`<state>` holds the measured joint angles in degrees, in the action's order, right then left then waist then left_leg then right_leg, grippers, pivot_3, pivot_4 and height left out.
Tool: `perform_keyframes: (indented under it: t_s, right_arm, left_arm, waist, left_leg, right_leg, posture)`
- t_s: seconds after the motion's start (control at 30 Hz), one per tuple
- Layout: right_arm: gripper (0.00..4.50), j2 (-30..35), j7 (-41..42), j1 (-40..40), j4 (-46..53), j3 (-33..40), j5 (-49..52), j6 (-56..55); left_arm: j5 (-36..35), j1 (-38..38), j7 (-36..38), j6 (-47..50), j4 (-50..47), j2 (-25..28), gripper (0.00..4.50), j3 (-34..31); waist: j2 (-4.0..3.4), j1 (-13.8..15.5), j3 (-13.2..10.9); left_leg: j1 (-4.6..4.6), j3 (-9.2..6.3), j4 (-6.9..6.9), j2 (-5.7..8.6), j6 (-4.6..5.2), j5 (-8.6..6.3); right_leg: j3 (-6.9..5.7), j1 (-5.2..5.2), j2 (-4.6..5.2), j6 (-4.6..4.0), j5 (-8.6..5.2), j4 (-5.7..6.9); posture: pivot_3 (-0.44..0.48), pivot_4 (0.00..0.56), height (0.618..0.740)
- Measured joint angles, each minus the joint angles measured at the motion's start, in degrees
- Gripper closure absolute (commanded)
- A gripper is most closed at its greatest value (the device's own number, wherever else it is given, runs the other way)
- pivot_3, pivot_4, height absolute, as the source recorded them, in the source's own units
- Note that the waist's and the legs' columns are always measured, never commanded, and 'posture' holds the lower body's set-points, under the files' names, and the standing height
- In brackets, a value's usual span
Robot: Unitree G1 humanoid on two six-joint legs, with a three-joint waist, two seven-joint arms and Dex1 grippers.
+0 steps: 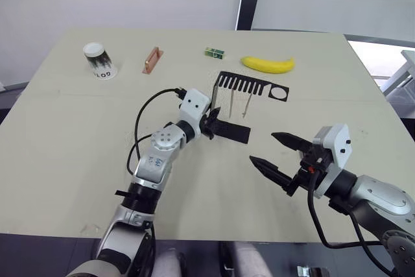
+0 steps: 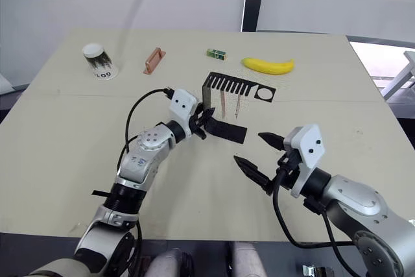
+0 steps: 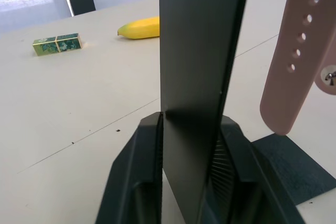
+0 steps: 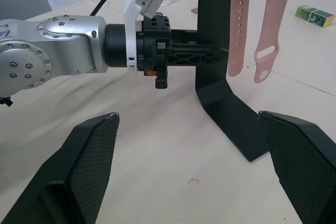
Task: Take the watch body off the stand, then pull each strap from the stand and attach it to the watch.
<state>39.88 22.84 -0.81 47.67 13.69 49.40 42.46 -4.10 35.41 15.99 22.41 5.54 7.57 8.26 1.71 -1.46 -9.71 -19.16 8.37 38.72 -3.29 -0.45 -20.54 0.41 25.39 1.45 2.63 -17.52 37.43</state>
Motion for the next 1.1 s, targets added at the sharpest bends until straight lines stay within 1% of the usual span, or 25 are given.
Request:
perform_keyframes:
  t_s: [0.3, 0.67, 0.77, 0.8, 0.83, 1.1]
  right_arm:
    - [0.0, -0.14, -0.01, 0.02, 0.0, -0.95, -0.1, 0.0]
    - [0.0, -0.17, -0.01, 0.02, 0.0, -0.96, -0.67, 0.0]
    - [0.0, -0.17, -0.01, 0.02, 0.0, -0.94, -0.92, 0.0]
    - [0.0, -0.17, -0.01, 0.03, 0.0, -0.94, -0.93, 0.0]
    - [0.0, -0.16, -0.01, 0.02, 0.0, -0.93, -0.95, 0.0]
    - [0.0, -0.15, -0.02, -0.02, 0.01, -0.78, -1.04, 0.0]
  left_arm:
    - [0.36, 0.04, 0.31, -1.03, 2.08, -0.03, 3.03, 0.0]
    - [1.13, 0.13, 0.12, -1.94, 2.12, -1.02, 3.03, 0.01]
    - [1.26, 0.67, -0.02, -2.4, 2.55, -1.19, 3.83, -0.05]
    - [1.3, 1.07, -0.08, -2.62, 3.16, -1.23, 4.3, -0.15]
    - [1.33, 1.48, 0.12, -2.8, 3.73, -1.22, 4.47, -0.19]
    - [2.38, 1.79, -0.14, -3.85, 4.46, -1.7, 4.47, -0.26]
  waist:
    - [0.0, 0.02, 0.0]
    - [0.0, 0.04, 0.0]
    - [0.0, 0.04, 0.0]
    - [0.0, 0.06, 0.0]
    - [0.0, 0.06, 0.0]
    - [0.0, 0.03, 0.0]
  left_leg:
    - [-0.01, 0.0, 0.0, 0.0, 0.0, 0.0]
    - [0.0, 0.0, 0.0, 0.0, 0.0, 0.0]
    - [0.0, 0.0, 0.0, 0.0, 0.0, 0.0]
    - [0.0, 0.0, 0.0, 0.0, 0.0, 0.0]
    - [-0.01, 0.0, 0.01, 0.0, 0.01, 0.0]
    - [-0.01, 0.0, 0.01, 0.0, 0.01, -0.01]
  right_leg:
    - [-0.01, 0.0, 0.0, 0.0, 0.0, 0.0]
    - [0.0, 0.0, 0.0, 0.0, 0.0, 0.0]
    - [-0.01, 0.0, 0.0, 0.0, 0.0, 0.0]
    - [-0.01, 0.0, 0.0, 0.0, 0.0, 0.0]
    - [-0.01, 0.0, 0.0, 0.0, 0.0, -0.01]
    - [-0.01, 0.0, 0.0, 0.0, 0.0, 0.0]
  posture:
    - [0.0, 0.15, 0.74]
    - [0.0, 0.15, 0.74]
    - [0.0, 0.15, 0.74]
    - [0.0, 0.15, 0.74]
    - [0.0, 0.15, 0.74]
    - [0.0, 0.15, 0.74]
